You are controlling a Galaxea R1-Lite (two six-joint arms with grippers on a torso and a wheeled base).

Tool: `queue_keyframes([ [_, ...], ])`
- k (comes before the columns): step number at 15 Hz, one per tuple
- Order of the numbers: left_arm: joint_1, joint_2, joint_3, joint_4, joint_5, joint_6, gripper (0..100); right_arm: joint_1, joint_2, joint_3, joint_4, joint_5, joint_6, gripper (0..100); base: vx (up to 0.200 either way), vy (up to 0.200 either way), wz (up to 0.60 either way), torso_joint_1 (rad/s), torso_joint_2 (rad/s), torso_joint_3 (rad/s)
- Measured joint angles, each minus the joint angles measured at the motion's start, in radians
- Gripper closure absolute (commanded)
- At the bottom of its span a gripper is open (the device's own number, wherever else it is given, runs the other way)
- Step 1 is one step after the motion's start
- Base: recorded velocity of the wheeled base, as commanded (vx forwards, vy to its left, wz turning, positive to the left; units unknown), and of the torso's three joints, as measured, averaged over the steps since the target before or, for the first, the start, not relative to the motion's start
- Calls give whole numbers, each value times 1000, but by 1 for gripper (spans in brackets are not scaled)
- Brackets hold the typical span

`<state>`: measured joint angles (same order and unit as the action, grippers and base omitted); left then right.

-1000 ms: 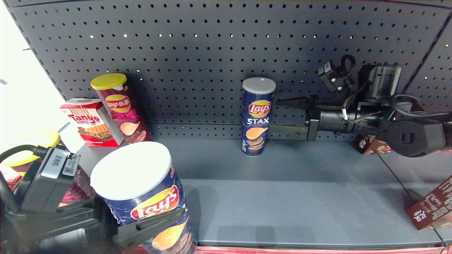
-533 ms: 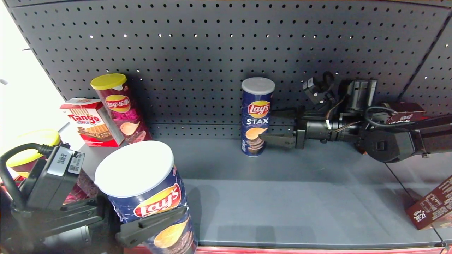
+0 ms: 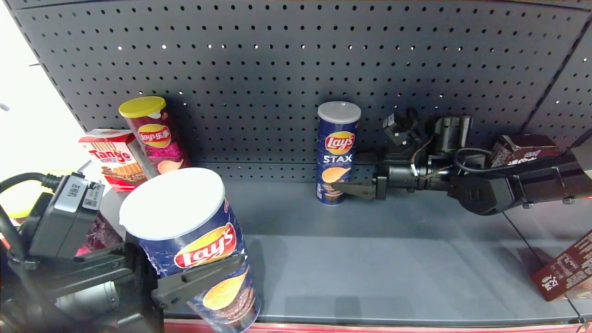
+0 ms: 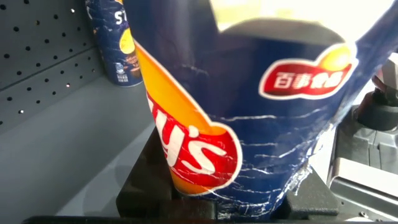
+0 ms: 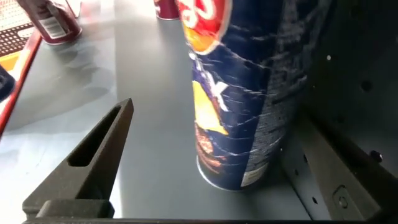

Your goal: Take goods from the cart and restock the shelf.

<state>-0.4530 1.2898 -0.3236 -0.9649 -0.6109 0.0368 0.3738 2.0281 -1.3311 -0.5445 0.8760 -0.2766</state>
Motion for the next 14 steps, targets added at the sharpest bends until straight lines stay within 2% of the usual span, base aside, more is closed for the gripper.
queue_keyframes([
  [13, -1, -3, -8, 0, 43, -1, 100, 23, 129, -139, -3, -5, 1, 0, 0, 0, 0, 0, 0, 0],
  [14, -1, -4, -13, 0, 43, -3, 100, 28, 138, -146, -14, -11, 3, 100, 0, 0, 0, 0, 0, 0],
])
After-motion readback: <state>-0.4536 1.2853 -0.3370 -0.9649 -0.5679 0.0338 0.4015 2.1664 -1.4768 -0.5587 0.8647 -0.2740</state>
